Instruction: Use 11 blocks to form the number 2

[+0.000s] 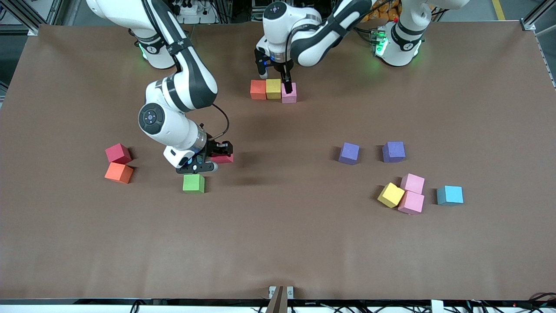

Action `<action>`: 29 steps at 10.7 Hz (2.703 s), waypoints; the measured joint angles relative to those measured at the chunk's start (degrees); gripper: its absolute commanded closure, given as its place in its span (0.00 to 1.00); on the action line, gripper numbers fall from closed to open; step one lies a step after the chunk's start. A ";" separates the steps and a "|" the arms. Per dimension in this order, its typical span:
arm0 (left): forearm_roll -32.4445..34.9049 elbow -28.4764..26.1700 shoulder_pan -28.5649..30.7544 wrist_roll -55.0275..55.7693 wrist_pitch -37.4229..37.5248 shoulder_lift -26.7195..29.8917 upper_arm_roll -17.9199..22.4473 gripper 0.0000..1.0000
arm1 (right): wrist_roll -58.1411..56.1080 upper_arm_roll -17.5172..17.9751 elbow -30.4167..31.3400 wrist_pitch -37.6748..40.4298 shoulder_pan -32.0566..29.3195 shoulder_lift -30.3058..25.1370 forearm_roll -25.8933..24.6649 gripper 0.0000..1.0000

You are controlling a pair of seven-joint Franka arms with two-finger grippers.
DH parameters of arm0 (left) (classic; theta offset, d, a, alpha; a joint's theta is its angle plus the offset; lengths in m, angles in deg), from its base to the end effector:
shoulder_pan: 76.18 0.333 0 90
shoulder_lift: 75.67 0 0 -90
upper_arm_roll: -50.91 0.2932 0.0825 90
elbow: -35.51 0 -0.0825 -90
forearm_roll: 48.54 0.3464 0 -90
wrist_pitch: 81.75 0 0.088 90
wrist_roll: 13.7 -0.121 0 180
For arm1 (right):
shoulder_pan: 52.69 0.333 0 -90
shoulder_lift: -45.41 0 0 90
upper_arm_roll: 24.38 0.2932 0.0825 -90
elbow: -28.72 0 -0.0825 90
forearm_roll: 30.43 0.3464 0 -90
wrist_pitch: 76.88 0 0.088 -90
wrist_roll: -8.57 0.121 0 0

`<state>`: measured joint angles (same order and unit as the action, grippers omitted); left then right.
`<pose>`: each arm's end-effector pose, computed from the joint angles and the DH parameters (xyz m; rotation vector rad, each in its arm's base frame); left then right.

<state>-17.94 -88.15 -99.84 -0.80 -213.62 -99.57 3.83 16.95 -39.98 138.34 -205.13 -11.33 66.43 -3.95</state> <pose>0.1834 -0.4869 0.2445 -2.3507 1.9126 0.0270 0.5156 0.2765 0.2984 -2.8930 -0.0394 0.1352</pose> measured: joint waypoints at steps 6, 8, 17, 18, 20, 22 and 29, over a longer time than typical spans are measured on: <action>-12.70 2.32 9.59 0.98 14.30 9.59 -1.99 0.00 | 8.20 0.14 0.41 -3.44 7.66 1.16 0.00 0.67; -15.06 7.50 13.31 0.95 22.90 10.64 1.76 0.00 | 14.75 0.23 0.52 -6.90 12.30 2.52 0.00 0.69; -15.82 17.08 14.93 -2.43 19.88 8.40 22.56 0.00 | 30.52 0.25 1.78 -18.14 28.67 9.70 0.00 0.72; -15.90 17.07 14.71 -2.43 16.61 6.54 22.82 0.00 | 31.37 0.26 2.31 -18.50 29.94 9.94 0.00 0.72; -15.90 17.09 14.37 -2.43 12.22 2.62 23.16 0.00 | 33.20 0.20 2.75 -18.69 31.99 10.32 0.00 0.73; -15.90 17.11 13.94 -2.43 10.34 0.03 23.53 0.00 | 34.66 0.17 2.95 -18.74 33.38 10.50 0.00 0.73; -15.90 13.10 13.54 -2.43 5.41 -1.87 26.92 0.00 | 36.02 -0.22 3.54 -19.37 35.33 10.38 -0.04 0.73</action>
<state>-33.84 -75.06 -86.30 -3.23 -208.21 -101.44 30.75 52.96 -40.20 141.88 -224.50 24.01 76.81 -4.00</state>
